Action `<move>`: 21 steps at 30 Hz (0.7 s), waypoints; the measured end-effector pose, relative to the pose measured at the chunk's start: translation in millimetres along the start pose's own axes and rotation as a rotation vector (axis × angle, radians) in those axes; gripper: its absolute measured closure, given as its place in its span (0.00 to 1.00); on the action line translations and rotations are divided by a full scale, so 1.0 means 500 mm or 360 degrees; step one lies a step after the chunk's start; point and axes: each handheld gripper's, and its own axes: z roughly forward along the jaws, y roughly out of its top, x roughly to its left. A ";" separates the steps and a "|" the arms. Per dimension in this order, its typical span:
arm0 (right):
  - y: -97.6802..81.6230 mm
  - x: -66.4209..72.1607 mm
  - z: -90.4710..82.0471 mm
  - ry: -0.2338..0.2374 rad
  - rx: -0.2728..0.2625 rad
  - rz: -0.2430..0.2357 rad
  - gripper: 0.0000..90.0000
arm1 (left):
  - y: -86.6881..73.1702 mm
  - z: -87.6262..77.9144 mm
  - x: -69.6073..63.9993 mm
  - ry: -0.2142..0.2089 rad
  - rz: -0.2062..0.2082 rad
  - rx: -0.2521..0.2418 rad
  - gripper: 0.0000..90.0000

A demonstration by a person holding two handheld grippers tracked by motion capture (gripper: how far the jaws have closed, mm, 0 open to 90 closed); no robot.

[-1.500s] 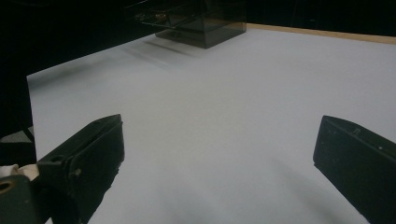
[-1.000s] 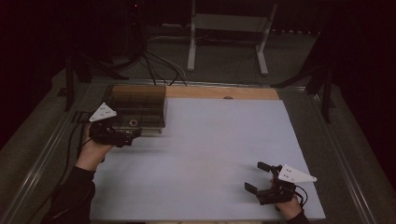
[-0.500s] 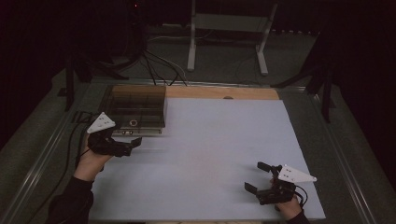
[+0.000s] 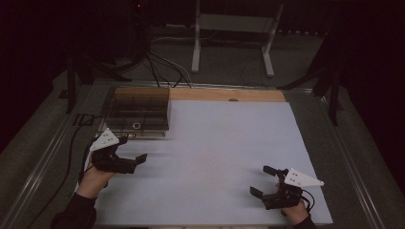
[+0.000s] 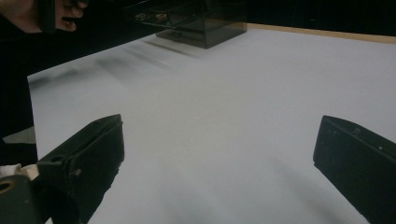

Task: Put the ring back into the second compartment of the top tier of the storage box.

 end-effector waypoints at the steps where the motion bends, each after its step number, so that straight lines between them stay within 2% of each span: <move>1: 0.000 0.000 0.000 0.0000 0.0000 0.0000 0.02 | -0.005 0.002 -0.001 -0.0007 -0.0002 0.0001 0.01; 9: 0.000 0.000 0.000 0.0001 0.0000 -0.0001 0.02 | -0.036 0.019 -0.009 -0.0083 0.0015 0.0027 0.01; 16: 0.000 0.001 0.000 0.0002 0.0003 0.0001 0.02 | -0.069 0.034 -0.012 -0.0073 0.0039 0.0070 0.01; 19: 0.000 0.001 0.000 0.0002 0.0002 0.0002 0.02 | -0.082 0.040 -0.015 -0.0095 0.0040 0.0093 0.01; 21: 0.000 0.001 0.001 0.0002 0.0003 -0.0001 0.02 | -0.090 0.044 -0.017 -0.0107 0.0065 0.0116 0.01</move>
